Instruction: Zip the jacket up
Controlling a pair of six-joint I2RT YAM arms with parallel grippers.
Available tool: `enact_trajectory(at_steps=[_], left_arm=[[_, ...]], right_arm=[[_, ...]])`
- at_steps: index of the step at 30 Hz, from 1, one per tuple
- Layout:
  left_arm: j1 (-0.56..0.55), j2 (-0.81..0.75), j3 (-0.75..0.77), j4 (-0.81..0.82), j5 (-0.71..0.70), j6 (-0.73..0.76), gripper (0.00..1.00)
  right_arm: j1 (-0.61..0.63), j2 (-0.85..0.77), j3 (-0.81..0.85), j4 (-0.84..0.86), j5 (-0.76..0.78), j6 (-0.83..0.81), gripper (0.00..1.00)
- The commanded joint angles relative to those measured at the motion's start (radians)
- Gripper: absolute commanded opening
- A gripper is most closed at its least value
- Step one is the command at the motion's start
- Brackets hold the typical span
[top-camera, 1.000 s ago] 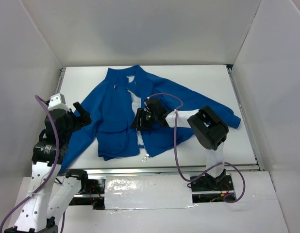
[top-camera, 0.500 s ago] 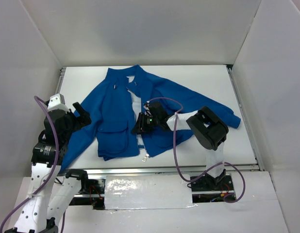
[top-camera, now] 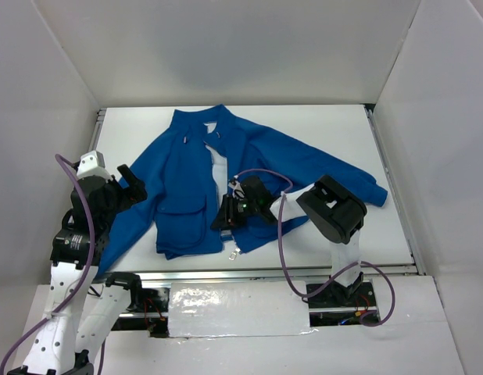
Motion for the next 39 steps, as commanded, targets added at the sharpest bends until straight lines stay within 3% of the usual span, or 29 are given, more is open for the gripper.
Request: enact_trajectory(at_steps=[1,6,9,10,11,13,16,21,27,31,39], left_arm=[[0.006,-0.004,0.005,0.039,0.009,0.025,0.99],[0.006,-0.004,0.005,0.042,0.009,0.025,0.99],[0.006,-0.004,0.005,0.04,0.012,0.025,0.99],[0.006,-0.004,0.005,0.04,0.012,0.025,0.99],[0.006,-0.004,0.007,0.04,0.015,0.027,0.99],[0.006,-0.009,0.004,0.046,0.051,0.033,0.99],[0.001,-0.025,-0.01,0.072,0.22,0.025,0.98],[0.001,-0.111,-0.203,0.18,0.613,-0.137,0.94],[-0.017,-0.213,-0.432,0.39,0.876,-0.306,0.86],[-0.055,-0.231,-0.496,0.516,0.952,-0.371,0.84],[-0.212,-0.176,-0.588,0.675,0.902,-0.415,0.79]], right_arm=[[0.03,-0.031,-0.013,0.05,-0.042,0.008,0.39],[0.036,-0.019,-0.036,0.098,-0.049,0.044,0.32],[0.036,-0.016,-0.042,0.111,-0.046,0.055,0.16],[0.036,-0.019,-0.038,0.107,-0.042,0.051,0.05],[0.036,-0.03,-0.033,0.099,-0.042,0.049,0.0],[0.036,-0.047,-0.025,0.09,-0.039,0.044,0.0],[0.036,-0.103,-0.028,0.098,-0.043,0.043,0.0],[0.036,-0.221,-0.059,0.144,-0.042,0.075,0.0],[0.034,-0.281,-0.044,0.196,-0.063,0.139,0.0],[0.042,-0.29,-0.027,0.226,-0.074,0.17,0.0],[0.082,-0.28,0.019,0.23,-0.056,0.19,0.0]])
